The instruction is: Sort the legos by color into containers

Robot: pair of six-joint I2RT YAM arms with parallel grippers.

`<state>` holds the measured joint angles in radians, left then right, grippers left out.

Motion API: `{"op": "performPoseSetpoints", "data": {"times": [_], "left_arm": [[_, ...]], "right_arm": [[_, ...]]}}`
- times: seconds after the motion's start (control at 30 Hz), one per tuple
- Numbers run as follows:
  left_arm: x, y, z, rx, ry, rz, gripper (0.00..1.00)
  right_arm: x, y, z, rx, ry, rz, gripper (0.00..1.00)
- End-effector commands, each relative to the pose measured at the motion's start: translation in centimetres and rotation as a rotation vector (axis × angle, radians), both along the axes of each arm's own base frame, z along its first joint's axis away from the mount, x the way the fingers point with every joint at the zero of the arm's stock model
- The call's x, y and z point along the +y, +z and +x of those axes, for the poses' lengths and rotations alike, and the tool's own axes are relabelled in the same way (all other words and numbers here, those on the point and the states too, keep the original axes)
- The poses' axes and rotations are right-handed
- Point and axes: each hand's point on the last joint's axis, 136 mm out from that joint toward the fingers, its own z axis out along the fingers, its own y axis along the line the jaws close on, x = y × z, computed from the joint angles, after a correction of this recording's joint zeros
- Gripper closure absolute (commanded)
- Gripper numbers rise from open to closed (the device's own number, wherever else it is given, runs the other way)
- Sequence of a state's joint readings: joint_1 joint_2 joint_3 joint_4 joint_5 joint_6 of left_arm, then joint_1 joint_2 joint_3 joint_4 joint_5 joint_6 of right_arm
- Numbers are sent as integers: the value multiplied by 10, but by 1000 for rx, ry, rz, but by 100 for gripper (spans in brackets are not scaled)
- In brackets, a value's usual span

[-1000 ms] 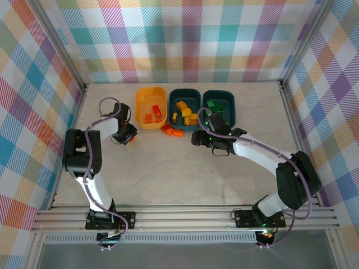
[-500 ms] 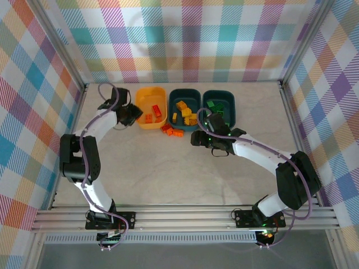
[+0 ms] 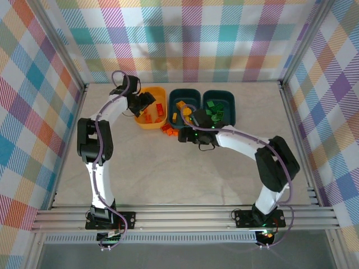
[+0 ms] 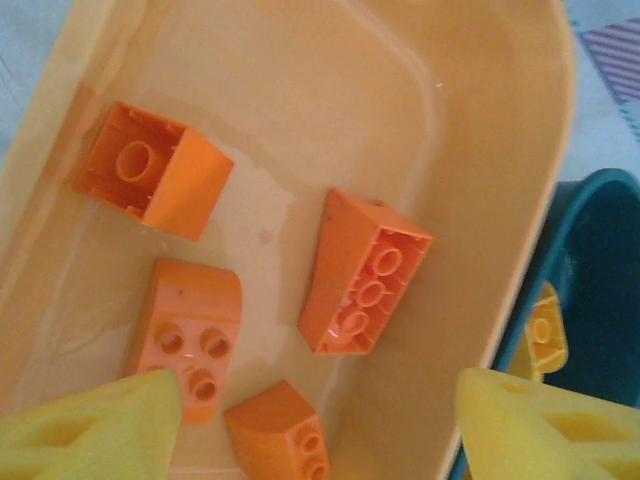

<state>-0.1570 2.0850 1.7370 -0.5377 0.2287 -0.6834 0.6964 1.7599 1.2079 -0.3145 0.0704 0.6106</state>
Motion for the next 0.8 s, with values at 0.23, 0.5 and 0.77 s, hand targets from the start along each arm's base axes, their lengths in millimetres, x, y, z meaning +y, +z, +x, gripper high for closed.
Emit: {"op": "performPoseSetpoints", "data": {"times": [0.23, 0.5, 0.77], "left_arm": [[14, 80, -127, -179, -18, -13, 18], [31, 38, -212, -131, -8, -3, 17], [30, 24, -227, -103, -29, -6, 16]], "right_arm": [[38, -31, 38, 55, -102, -30, 14], [33, -47, 51, 64, -163, -120, 16], [9, -61, 44, 58, -186, -232, 18]]}}
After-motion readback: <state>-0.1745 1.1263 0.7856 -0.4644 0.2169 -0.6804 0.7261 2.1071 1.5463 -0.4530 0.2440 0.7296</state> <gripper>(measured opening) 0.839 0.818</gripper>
